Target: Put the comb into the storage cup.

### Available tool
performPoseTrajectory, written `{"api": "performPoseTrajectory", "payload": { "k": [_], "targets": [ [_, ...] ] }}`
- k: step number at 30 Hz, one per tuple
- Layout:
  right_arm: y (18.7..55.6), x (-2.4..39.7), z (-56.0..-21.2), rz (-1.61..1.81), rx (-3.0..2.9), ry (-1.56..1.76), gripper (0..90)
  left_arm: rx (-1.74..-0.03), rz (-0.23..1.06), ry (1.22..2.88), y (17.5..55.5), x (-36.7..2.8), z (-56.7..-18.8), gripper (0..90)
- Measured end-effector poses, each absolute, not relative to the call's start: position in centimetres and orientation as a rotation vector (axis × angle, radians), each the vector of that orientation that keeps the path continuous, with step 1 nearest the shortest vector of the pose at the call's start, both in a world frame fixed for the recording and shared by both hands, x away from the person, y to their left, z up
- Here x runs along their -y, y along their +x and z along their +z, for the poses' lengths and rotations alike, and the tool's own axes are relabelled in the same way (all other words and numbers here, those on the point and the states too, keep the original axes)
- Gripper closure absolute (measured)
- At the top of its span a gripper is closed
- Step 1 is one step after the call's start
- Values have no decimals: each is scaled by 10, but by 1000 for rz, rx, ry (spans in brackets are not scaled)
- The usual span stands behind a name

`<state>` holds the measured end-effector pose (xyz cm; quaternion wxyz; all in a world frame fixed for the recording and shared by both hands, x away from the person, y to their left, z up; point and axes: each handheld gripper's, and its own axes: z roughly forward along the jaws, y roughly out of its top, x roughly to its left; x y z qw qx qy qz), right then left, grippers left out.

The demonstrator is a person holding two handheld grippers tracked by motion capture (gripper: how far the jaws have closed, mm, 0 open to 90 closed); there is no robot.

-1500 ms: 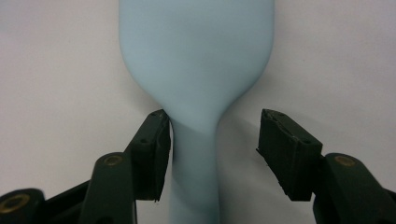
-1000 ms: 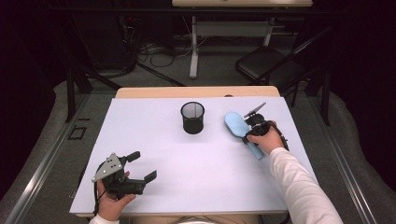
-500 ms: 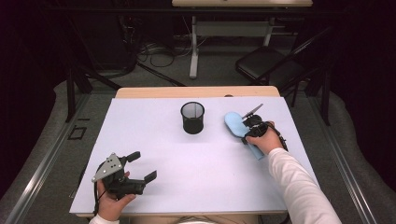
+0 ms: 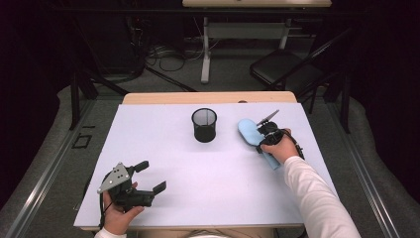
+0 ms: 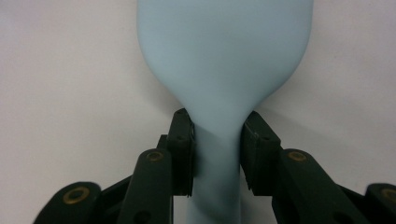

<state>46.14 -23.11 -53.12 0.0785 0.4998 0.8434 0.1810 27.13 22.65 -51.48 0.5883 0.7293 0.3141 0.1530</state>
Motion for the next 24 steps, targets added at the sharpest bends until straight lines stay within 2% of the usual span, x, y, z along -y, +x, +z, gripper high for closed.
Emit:
{"api": "performPoseTrajectory", "payload": {
  "k": [24],
  "targets": [
    [456,236,-533,621,-2483,1542,693,-733,358,1697,271,-227,-515,23]
  ]
}}
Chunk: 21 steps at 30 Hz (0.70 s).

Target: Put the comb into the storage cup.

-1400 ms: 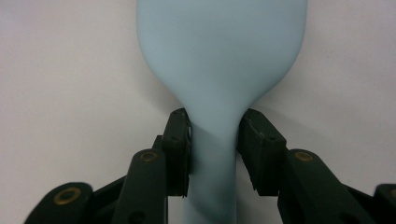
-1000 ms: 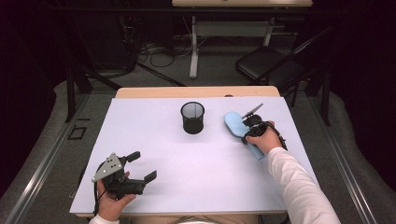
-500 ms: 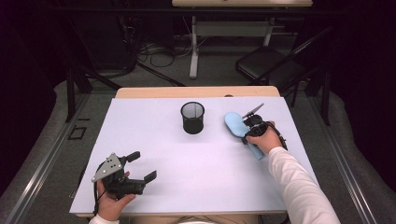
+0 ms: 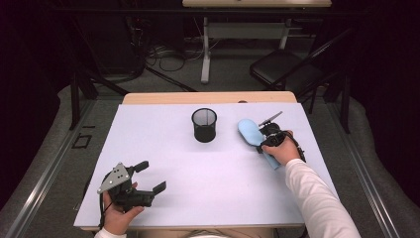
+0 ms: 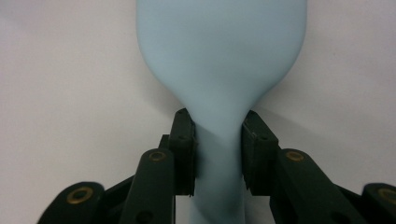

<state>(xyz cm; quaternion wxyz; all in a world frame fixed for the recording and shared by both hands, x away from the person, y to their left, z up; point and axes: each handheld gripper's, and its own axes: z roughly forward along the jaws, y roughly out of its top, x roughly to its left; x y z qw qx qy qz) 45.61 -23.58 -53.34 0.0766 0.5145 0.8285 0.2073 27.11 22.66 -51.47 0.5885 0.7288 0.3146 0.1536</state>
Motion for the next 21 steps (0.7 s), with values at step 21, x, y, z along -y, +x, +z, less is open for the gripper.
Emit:
{"api": "performPoseTrajectory", "payload": {
  "k": [21],
  "targets": [
    [451,238,-531,644,-2456,1483,696,-732,359,1700,271,-226,-515,23]
  ]
}}
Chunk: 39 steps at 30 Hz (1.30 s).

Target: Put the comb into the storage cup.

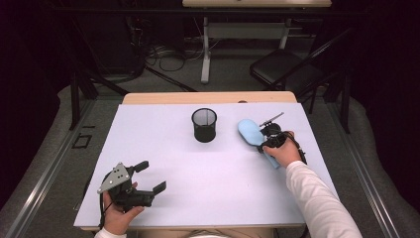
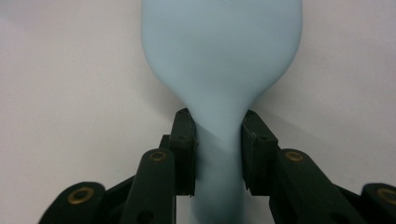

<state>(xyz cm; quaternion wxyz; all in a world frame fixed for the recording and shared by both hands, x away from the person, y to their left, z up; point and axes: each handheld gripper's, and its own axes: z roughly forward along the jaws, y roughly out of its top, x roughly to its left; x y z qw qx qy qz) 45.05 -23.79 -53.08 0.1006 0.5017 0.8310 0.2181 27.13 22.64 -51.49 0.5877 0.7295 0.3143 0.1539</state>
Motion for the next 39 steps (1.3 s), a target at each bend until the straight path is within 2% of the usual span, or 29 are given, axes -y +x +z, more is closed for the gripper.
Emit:
{"api": "performPoseTrajectory", "payload": {
  "k": [25,39],
  "targets": [
    [437,250,-516,804,-2391,1493,697,-733,355,1702,272,-226,-515,23],
    [420,248,-495,932,-2347,1439,697,-736,360,1701,271,-226,-515,23]
  ]
}}
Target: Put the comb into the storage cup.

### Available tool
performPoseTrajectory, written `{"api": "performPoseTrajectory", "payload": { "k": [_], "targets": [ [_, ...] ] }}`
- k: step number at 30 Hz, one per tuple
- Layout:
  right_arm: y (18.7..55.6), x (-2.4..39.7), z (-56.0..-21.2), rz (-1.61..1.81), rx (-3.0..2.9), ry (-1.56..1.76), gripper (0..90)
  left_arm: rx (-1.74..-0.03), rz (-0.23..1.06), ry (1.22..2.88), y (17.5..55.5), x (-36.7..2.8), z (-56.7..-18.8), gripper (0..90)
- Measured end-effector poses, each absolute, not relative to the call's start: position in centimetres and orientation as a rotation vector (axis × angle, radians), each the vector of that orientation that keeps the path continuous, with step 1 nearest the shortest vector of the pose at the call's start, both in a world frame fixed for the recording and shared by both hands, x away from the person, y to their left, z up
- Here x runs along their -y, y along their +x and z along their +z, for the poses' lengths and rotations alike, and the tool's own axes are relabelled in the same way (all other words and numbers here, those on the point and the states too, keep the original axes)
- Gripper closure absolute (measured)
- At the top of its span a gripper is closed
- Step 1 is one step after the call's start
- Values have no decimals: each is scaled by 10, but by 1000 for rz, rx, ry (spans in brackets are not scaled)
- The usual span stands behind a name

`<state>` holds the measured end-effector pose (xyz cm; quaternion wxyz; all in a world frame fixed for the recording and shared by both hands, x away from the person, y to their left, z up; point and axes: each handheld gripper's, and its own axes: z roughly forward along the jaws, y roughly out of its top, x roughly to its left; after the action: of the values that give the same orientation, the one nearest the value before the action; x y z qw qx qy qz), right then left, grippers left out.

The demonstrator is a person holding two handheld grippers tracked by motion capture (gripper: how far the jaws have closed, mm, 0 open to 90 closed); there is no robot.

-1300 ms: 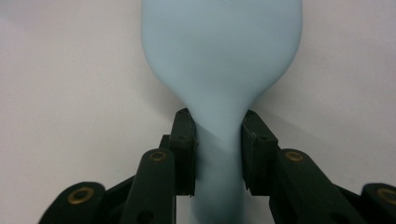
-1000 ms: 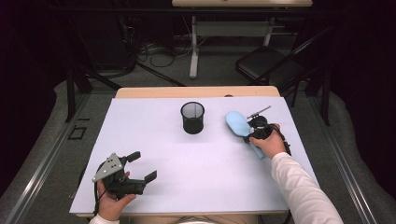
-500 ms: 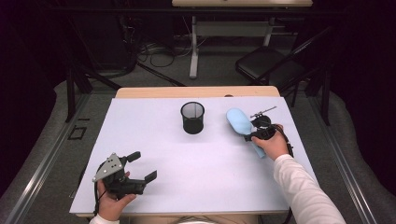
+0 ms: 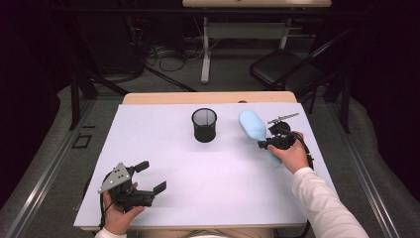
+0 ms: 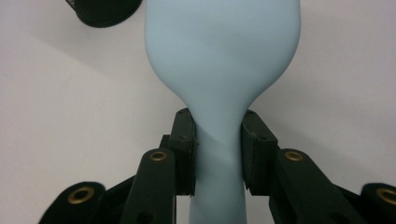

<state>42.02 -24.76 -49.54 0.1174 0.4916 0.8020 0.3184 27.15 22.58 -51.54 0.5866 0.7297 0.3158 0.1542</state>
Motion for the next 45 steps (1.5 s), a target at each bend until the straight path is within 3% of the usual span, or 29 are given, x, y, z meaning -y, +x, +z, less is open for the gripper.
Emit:
{"api": "performPoseTrajectory", "payload": {
  "k": [45],
  "targets": [
    [373,203,-467,1242,-2344,1226,698,-738,361,1699,272,-226,-516,23]
  ]
}}
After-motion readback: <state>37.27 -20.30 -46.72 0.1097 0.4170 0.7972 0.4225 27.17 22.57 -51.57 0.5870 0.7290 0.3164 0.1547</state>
